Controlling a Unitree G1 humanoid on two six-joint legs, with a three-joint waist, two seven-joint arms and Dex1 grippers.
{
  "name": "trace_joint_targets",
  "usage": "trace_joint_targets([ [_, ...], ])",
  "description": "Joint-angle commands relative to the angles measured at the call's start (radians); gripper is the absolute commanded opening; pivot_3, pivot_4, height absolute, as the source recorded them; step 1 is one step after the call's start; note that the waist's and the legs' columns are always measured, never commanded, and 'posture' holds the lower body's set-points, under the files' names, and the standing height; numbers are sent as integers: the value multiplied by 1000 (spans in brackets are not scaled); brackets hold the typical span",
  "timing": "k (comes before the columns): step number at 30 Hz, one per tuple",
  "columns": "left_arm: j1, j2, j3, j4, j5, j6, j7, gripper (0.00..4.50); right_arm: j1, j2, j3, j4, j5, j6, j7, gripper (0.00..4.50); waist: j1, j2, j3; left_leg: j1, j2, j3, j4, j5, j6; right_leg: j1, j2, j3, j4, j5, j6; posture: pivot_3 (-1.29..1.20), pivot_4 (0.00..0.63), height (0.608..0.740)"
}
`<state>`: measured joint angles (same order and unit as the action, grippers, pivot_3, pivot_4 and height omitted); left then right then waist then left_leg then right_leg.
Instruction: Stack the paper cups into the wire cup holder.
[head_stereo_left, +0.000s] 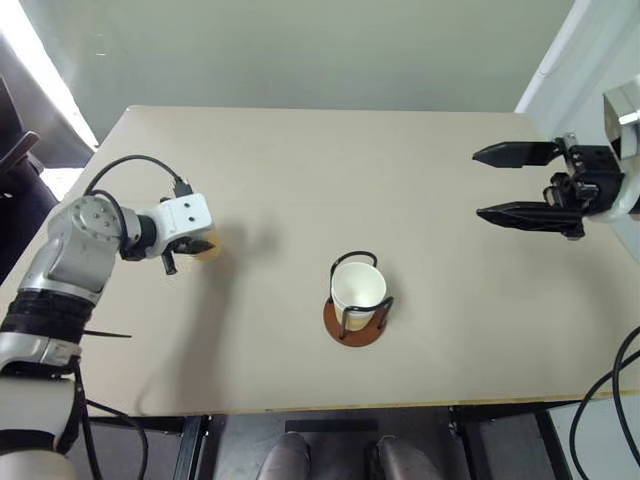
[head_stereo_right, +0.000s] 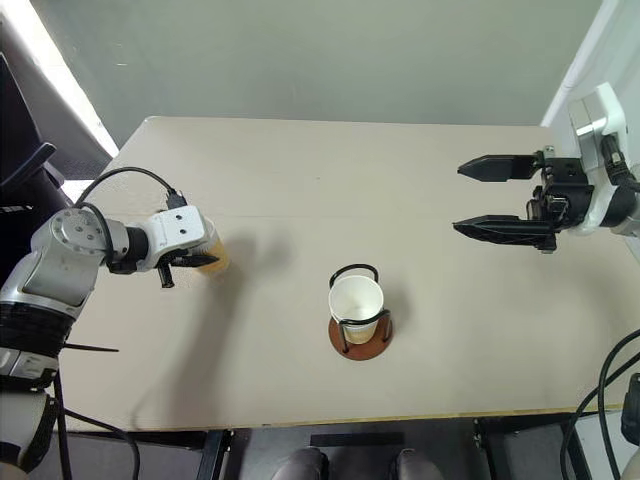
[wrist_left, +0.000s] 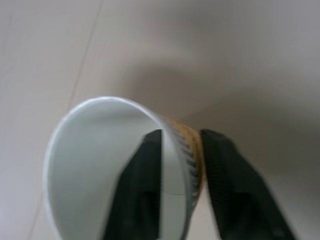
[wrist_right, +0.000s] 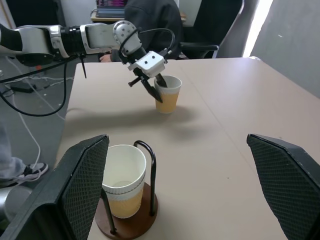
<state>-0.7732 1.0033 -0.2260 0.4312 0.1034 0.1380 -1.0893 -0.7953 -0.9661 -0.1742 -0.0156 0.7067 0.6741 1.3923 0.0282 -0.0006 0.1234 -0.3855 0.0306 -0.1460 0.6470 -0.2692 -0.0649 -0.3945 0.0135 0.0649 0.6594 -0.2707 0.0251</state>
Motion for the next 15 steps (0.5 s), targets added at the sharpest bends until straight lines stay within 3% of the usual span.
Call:
trace_joint_targets([
  [1, -40, 3, 29, 12, 10, -30, -11, 17, -4, -25, -41, -34, 19, -1, -12, 4500, 0, 0, 0, 0, 0, 0, 0, 0, 0, 0, 0, 0, 0, 0, 0, 0, 150, 740],
  [5, -45, 10, 59, -26, -38, -25, -68, 17, -2, -31, -42, -31, 15, -9, -15, 4500, 0, 0, 0, 0, 0, 0, 0, 0, 0, 0, 0, 0, 0, 0, 1, 0, 150, 740],
  [9, -54, 7, 117, -171, -185, 40, -200, 17, 5, -53, -51, -46, 24, -9, 3, 4500, 3, 0, 0, -1, 0, 0, 1, 0, 0, 0, 0, 0, 0, 0, 1, 0, 150, 740],
  [15, -236, -128, 141, -411, -492, 237, -370, 17, 74, -135, -101, -135, 66, 8, 48, 4500, 22, 0, 0, -8, -1, -1, 5, 0, 1, 0, 0, -3, 0, 1, 4, 0, 150, 740],
])
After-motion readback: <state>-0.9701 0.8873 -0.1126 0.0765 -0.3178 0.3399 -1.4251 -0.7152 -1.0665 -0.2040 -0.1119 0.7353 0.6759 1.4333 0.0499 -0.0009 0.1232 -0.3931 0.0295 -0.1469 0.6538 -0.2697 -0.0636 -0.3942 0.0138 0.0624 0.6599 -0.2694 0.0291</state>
